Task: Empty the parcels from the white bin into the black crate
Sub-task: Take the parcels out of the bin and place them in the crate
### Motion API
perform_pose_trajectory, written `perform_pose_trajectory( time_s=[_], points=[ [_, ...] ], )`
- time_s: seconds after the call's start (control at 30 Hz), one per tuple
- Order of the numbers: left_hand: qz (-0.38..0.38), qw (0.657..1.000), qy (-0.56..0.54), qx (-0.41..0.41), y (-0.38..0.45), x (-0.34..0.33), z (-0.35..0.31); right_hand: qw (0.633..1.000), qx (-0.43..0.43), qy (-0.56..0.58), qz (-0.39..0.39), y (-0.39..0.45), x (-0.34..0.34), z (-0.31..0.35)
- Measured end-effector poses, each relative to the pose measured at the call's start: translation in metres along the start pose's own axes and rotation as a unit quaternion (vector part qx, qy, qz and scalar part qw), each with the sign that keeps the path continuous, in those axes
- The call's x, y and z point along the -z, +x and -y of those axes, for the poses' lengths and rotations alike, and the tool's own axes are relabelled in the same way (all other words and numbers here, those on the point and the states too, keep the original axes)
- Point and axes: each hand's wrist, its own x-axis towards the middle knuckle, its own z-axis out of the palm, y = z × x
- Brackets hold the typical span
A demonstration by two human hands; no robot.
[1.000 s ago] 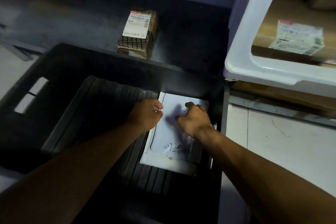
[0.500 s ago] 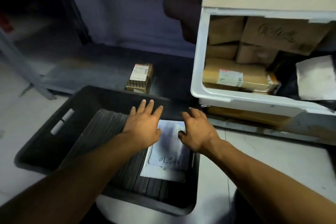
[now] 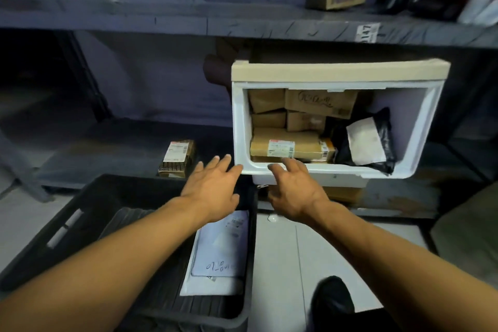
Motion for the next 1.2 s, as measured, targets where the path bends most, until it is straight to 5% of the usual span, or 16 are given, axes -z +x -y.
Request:
perform_pose_trajectory(
  time_s=[0.43, 0.93, 1.2],
  points=[
    [-0.048, 0.995, -0.024, -0.089, 0.063, 0.025, -0.054, 0.977, -0.195, 0.035, -0.084, 0.041, 0.065, -0.136],
    [-0.044, 0.993, -0.008, -0.109, 0.134, -0.017, -0.057, 0.870, -0.403, 0.205, -0.194, 0.109, 0.044, -0.206],
    [-0.075, 0.992, -0.020, -0.100, 0.131, -0.012, -0.050, 0.775, -0.419, 0.424, -0.209, 0.116, 0.035, -0.212]
  ],
)
